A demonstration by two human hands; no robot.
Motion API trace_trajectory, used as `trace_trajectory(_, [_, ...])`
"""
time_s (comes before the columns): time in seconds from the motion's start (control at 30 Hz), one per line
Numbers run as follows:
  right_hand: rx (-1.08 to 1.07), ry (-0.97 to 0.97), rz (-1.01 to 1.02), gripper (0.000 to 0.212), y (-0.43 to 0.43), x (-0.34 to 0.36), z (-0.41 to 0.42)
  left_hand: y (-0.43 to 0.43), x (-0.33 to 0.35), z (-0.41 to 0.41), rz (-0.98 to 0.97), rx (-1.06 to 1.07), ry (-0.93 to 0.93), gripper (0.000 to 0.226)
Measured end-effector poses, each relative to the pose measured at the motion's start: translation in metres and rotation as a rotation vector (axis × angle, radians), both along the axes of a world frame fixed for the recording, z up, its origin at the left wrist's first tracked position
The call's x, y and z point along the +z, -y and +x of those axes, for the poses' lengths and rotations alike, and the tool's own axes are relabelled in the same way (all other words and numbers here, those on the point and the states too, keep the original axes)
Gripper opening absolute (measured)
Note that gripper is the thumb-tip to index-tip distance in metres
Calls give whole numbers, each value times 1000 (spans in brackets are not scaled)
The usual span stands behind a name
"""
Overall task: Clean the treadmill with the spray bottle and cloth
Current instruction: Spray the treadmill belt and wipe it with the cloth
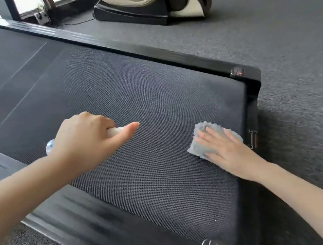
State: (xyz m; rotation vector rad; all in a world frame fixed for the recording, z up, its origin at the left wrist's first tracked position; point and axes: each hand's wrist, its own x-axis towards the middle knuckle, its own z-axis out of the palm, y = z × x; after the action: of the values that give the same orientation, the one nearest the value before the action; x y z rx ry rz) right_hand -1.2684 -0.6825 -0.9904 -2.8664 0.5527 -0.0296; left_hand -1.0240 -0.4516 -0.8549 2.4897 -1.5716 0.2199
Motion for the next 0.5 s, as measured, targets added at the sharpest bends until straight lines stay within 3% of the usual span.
trace_trajectory(0.1, [-301, -65, 18, 51, 44, 1, 26, -3, 12, 9, 10, 3, 1, 72])
trace_trajectory(0.23, [-487, -131, -39, 52, 33, 6, 52, -5, 20, 20, -18, 40, -17, 72])
trace_trajectory(0.3, [-376, -72, -28, 59, -3, 7, 66, -2, 16, 26, -44, 54, -47, 73])
trace_trajectory(0.37, [-104, 13, -2, 64, -63, 6, 78, 4, 9, 34, -61, 40, -58, 74])
trace_trajectory(0.5, [398, 80, -97, 47, -161, 0, 90, 12, -7, 50, -70, -1, -45, 76])
